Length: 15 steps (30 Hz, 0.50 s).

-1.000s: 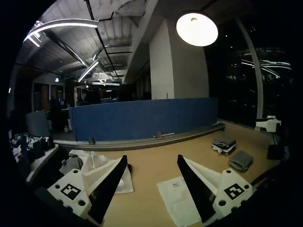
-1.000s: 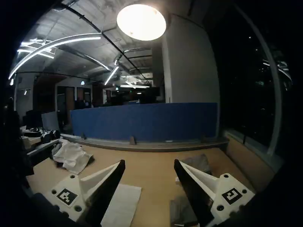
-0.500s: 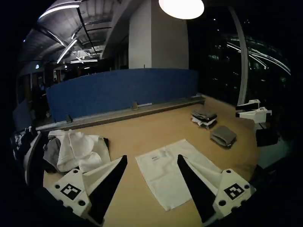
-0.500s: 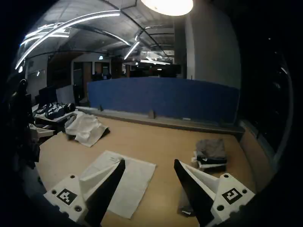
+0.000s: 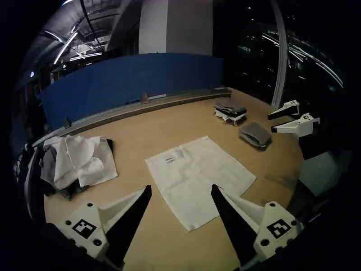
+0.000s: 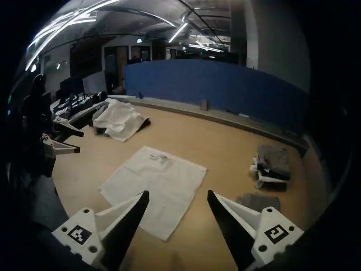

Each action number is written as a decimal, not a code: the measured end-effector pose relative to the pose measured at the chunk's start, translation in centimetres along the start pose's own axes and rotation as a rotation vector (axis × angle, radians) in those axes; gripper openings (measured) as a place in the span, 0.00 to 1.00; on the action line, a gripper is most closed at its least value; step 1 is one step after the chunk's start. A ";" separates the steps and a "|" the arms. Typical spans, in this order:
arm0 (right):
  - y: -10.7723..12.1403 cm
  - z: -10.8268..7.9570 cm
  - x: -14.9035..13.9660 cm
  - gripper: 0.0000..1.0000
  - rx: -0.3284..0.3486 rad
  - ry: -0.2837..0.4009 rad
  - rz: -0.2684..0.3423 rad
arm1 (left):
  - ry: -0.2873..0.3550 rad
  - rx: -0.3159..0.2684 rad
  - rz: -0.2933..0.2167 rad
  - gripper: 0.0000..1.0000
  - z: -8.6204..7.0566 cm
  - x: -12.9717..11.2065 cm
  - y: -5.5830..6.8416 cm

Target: Fold towel

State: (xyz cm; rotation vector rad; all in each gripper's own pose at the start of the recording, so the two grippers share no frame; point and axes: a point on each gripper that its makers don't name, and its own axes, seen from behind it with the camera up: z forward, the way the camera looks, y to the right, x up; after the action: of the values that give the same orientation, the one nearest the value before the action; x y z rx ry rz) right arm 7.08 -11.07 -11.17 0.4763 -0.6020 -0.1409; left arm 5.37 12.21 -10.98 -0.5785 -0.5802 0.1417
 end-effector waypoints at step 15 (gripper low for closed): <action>-1.1 2.1 -4.5 1.00 0.014 -0.067 0.021 | -0.081 -0.046 0.019 0.98 2.0 -5.0 1.8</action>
State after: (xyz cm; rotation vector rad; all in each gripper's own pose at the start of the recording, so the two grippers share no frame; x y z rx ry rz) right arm 2.17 -11.71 -12.48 0.4802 -0.6744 -0.1329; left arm 0.17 13.26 -12.96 -0.6249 -0.6577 0.1703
